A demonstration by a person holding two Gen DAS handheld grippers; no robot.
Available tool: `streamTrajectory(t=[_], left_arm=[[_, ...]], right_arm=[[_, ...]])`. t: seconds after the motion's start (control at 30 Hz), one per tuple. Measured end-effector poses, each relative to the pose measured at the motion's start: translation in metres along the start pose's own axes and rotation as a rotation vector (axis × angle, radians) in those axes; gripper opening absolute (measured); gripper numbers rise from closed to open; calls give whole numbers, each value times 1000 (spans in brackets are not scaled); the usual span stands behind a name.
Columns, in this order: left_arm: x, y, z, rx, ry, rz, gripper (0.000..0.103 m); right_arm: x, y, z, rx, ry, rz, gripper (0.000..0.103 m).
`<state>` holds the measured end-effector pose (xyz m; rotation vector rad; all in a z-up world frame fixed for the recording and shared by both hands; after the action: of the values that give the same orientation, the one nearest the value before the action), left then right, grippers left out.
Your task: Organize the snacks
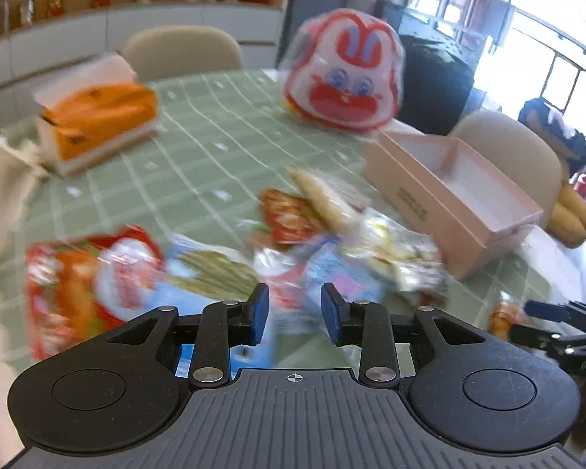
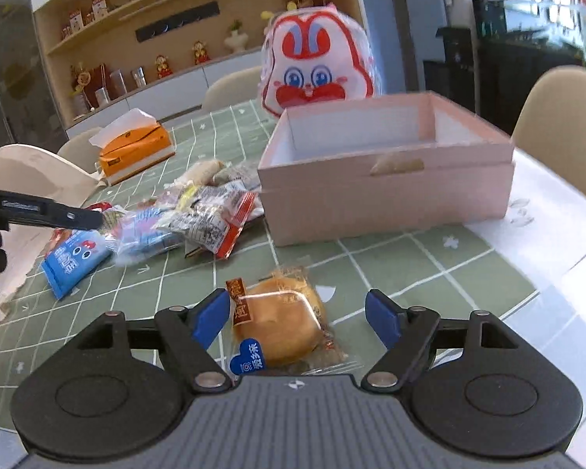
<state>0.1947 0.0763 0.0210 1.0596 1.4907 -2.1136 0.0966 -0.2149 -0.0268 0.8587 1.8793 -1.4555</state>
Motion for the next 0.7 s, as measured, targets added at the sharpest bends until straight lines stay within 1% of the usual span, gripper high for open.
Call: streamTrajectory(t=[0.07, 0.13, 0.2, 0.3, 0.37, 0.43, 0.47, 0.53, 0.6, 0.7], left_arm=[[-2, 0, -21, -57, -35, -3, 34], [-1, 5, -43, -78, -91, -23, 34], [1, 6, -53, -87, -113, -43, 34], [-1, 2, -50, -75, -92, -38, 34], [-1, -3, -46, -112, -56, -22, 34], [1, -4, -45, -141, -41, -14, 34], [3, -2, -44, -134, -38, -20, 34], [6, 5, -45, -115, -32, -32, 34], [10, 11, -48, -134, -19, -38, 34], [10, 11, -48, -130, -1, -20, 34]], right_arm=[[-1, 2, 8, 7, 48, -4, 77], [-1, 0, 16, -5, 103, 10, 77], [-1, -3, 23, -13, 148, 22, 77], [0, -7, 24, -42, 162, 39, 77], [0, -11, 22, -66, 156, 59, 77], [-1, -13, 23, -23, 168, 76, 77], [-1, -11, 25, 0, 174, 65, 77], [-1, -6, 25, 5, 179, 33, 77], [-1, -7, 24, 5, 177, 42, 77], [2, -11, 25, 49, 184, 55, 77]])
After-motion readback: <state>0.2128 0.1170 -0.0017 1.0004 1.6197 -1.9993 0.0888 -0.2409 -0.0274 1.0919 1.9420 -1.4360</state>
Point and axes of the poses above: each gripper's, at about its wrist camera, not at the fingertips, and y roughly the way its jaws point, z to its right, x to its underside, the point moved 5 cm from there along y, roughly the way its jaws point, and after that the axes turned 2 degrees about x, right-handed, at the moved point
